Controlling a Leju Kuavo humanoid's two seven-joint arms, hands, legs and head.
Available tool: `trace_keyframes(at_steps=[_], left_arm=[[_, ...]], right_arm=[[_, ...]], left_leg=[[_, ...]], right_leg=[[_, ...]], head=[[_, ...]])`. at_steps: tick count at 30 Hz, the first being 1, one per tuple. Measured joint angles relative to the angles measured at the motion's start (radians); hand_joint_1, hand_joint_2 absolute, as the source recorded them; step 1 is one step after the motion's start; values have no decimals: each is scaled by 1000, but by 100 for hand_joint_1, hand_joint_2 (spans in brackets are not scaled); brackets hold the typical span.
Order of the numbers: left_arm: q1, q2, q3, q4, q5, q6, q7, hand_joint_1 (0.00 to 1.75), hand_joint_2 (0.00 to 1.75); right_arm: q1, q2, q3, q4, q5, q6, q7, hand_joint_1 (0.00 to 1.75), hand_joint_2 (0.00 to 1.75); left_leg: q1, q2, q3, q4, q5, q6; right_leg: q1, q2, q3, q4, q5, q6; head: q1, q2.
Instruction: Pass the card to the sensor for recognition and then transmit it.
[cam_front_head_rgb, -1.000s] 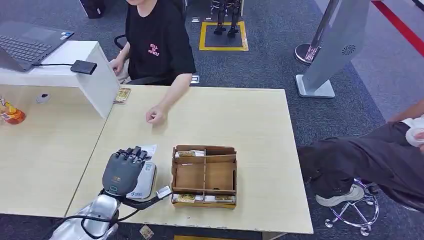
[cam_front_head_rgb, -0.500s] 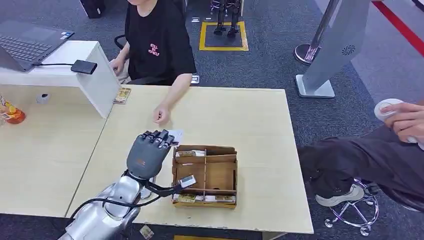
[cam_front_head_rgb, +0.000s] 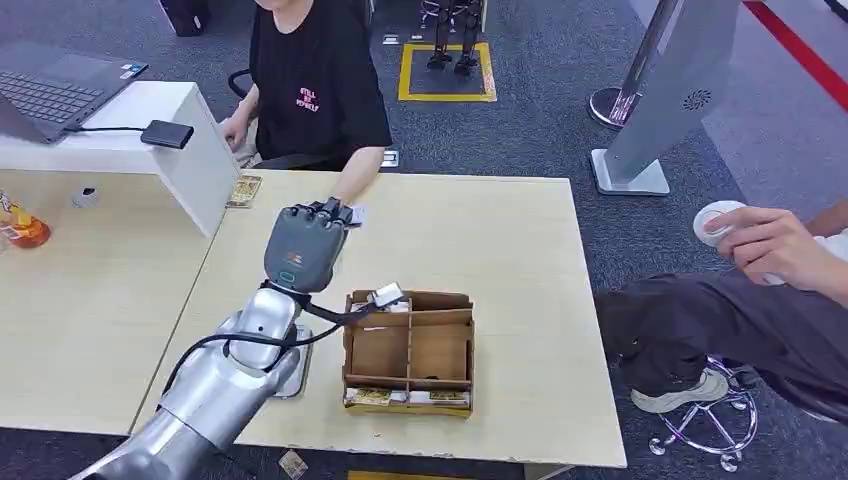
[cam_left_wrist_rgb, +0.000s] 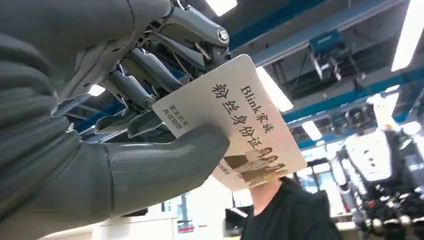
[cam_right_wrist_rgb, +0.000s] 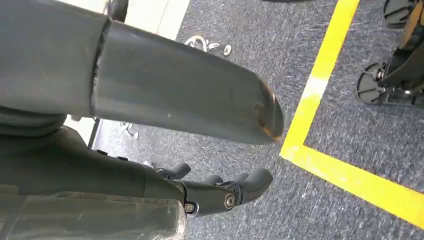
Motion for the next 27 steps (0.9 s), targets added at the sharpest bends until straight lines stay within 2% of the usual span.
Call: trace_keyframes(at_steps=[13, 25, 26, 27], left_arm=[[-126, -20, 108, 222, 0, 0, -2, 175, 175], [-174, -1, 130, 337, 0, 14, 5, 175, 175], [-175, 1, 130, 343, 0, 18, 5, 157, 175], [-176, 3, 131, 348, 0, 21, 3, 0, 175]], right_arm=[[0, 0, 22, 0, 21, 5, -2, 0, 0], [-4, 0, 30, 0, 29, 5, 4, 0, 0], [-4, 0, 30, 0, 29, 5, 4, 0, 0], [-4, 0, 31, 0, 29, 5, 4, 0, 0]], left_leg=[[0, 0, 0, 0, 0, 0], [0, 0, 0, 0, 1, 0], [0, 0, 0, 0, 1, 0], [0, 0, 0, 0, 1, 0]], right_leg=[[0, 0, 0, 0, 0, 0], [0, 0, 0, 0, 0, 0], [0, 0, 0, 0, 0, 0], [0, 0, 0, 0, 0, 0]], head=[[0, 0], [0, 0], [0, 0], [0, 0]])
